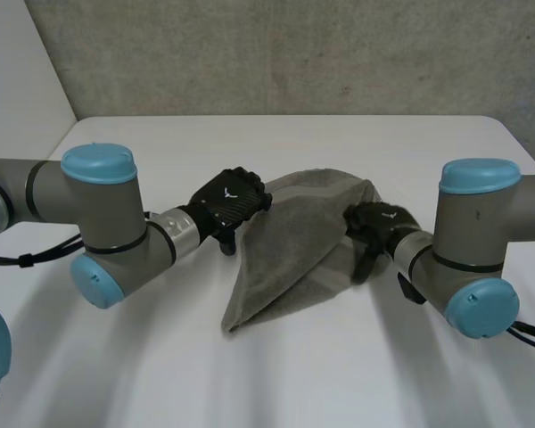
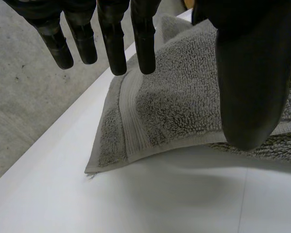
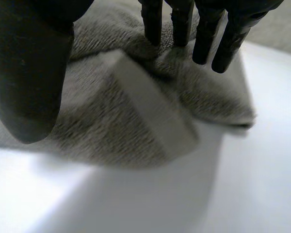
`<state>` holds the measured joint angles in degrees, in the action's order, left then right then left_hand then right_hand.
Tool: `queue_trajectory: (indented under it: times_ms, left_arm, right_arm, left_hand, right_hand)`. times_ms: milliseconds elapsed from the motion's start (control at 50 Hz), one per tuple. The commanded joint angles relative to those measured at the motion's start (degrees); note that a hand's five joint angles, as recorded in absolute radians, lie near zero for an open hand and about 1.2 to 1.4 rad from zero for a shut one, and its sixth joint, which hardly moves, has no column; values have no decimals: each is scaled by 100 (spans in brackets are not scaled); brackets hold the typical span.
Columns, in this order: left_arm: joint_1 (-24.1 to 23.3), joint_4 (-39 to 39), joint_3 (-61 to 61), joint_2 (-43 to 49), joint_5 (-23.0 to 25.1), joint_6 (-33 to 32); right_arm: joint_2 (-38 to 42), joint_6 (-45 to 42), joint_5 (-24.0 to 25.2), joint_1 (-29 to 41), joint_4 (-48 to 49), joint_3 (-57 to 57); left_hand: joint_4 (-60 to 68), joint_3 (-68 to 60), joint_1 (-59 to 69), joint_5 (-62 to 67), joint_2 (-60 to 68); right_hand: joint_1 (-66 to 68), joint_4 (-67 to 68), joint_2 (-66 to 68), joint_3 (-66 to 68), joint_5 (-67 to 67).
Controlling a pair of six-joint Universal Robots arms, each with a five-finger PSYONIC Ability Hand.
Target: Fold the towel.
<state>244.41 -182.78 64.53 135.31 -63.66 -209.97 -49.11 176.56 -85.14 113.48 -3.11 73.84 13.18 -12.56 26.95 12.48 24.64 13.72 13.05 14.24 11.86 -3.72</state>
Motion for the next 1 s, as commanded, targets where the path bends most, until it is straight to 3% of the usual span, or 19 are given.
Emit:
queue_trajectory:
  times_ms: [20, 100, 140, 200, 240, 280, 460, 680, 900, 1000]
  left_arm:
    - [2, -196, 16, 4, -23, 44]
    - [-7, -196, 7, 56, -6, 53]
    - [-16, -196, 7, 92, 3, 53]
    - [-69, -196, -11, 162, 12, 44]
    - [-112, -187, -10, 241, 20, 44]
    - [-130, -179, -2, 259, 21, 35]
    - [-244, -196, 25, 303, 12, 27]
    - [-420, -205, 95, 197, -41, 27]
    - [-534, -328, 288, 118, -85, 132]
    - [-692, -652, 385, 92, -260, 579]
  right_arm:
    - [182, 159, 147, -1, -32, -45]
    - [218, 220, 165, -1, -23, -97]
    - [226, 264, 174, -1, -23, -97]
    - [200, 308, 174, -1, -14, -80]
    - [104, 422, 182, -1, 38, -45]
    - [-1, 449, 182, -1, 82, -10]
    - [-713, 440, 226, -1, 179, 70]
    - [-1241, 431, 473, -1, 144, -36]
    - [-1022, 458, 472, -54, 144, -98]
    - [-978, 484, 499, -54, 171, -10]
  left_hand:
    - [-318, 256, -262, 185, -31]
    - [-318, 256, -59, 388, 172]
    - [-318, 256, 25, 472, 257]
    - [-318, 256, 799, 1246, 1030]
    - [-318, 256, 1955, 2402, 2186]
    - [-318, 256, 2226, 2673, 2458]
    - [-318, 256, 1691, 2138, 1922]
    - [-318, 256, -429, 18, -198]
    - [-318, 256, -1051, -604, -820]
    - [-318, 256, -984, -537, -753]
  right_hand:
    - [826, -305, 774, -186, -826]
    - [1941, -305, 1889, -186, -1941]
    - [3463, -305, 3411, -186, -3462]
    - [4447, -305, 4395, -186, -4447]
    - [6372, -305, 6320, -186, -6372]
    - [6626, -305, 6574, -186, -6625]
    - [6628, -305, 6576, -186, -6628]
    - [6628, -305, 6576, -186, -6628]
    - [6628, -305, 6576, -186, -6628]
    - [6628, -305, 6576, -186, -6628]
